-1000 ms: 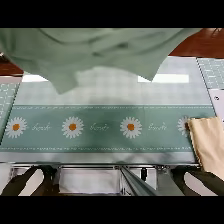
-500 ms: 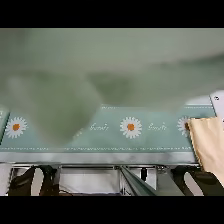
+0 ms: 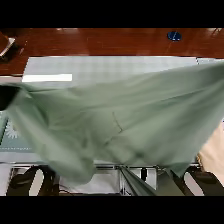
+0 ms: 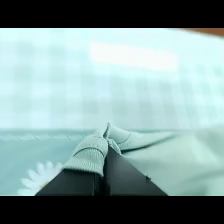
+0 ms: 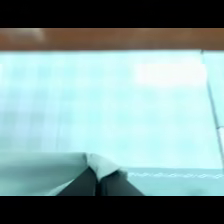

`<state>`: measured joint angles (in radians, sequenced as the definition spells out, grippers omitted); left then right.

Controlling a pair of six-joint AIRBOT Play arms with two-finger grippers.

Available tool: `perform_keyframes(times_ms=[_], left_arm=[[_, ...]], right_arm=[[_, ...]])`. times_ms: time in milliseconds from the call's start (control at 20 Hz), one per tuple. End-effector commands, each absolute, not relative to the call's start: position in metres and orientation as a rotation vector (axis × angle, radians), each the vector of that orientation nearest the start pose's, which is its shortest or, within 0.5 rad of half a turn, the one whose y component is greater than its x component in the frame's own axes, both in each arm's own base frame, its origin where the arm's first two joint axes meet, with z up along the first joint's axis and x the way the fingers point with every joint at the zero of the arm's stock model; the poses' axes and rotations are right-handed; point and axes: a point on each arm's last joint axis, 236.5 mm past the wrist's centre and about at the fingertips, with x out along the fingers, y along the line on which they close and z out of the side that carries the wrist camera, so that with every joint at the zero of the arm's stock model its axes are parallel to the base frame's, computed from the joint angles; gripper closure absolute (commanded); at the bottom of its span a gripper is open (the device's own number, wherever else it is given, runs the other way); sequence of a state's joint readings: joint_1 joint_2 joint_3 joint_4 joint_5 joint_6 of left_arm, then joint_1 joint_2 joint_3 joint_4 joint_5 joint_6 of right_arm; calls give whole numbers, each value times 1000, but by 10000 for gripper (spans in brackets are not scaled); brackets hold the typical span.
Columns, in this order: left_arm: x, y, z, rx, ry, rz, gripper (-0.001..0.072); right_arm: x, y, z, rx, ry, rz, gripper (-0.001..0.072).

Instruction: Fold the shirts.

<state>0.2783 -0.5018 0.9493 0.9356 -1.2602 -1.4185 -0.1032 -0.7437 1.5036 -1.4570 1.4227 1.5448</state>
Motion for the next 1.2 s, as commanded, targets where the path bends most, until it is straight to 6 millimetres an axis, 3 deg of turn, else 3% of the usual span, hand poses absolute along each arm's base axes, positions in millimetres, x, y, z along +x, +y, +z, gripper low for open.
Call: perform_keyframes(times_ms=[0, 100, 200, 400, 450, 500, 550, 650, 750, 900, 1000, 1150], left_arm=[[302, -70, 94, -591, 823, -266, 682], [330, -59, 51, -637, 871, -190, 681], [355, -56, 20, -642, 908, -171, 681], [402, -55, -11, -761, 969, -148, 680], [413, -57, -14, -783, 979, -153, 644], [418, -60, -16, -786, 1001, -175, 443], [419, -66, -17, -766, 1034, -222, 207], [407, -68, -15, -673, 1133, -330, 200], [386, -39, -12, -628, 1233, -297, 201], [328, 14, -21, -612, 1383, -198, 201], [281, 24, -35, -686, 1478, -173, 201], [222, 11, -67, -847, 1563, -120, 201]], right_arm=[[352, 9, 216, 117, 827, 85, 696], [403, 17, 175, 191, 874, 119, 694], [446, 29, 136, 287, 918, 158, 694], [520, 55, 91, 477, 966, 243, 693], [534, 62, 84, 532, 978, 271, 587], [543, 68, 79, 576, 990, 296, 323], [548, 72, 73, 599, 1011, 317, 294], [542, 64, 65, 597, 1063, 317, 295], [513, 48, 61, 590, 1169, 338, 295], [455, 0, 47, 401, 1335, 277, 298], [432, -24, 38, 374, 1299, 159, 298], [390, -1, 18, 539, 1190, 123, 298]])
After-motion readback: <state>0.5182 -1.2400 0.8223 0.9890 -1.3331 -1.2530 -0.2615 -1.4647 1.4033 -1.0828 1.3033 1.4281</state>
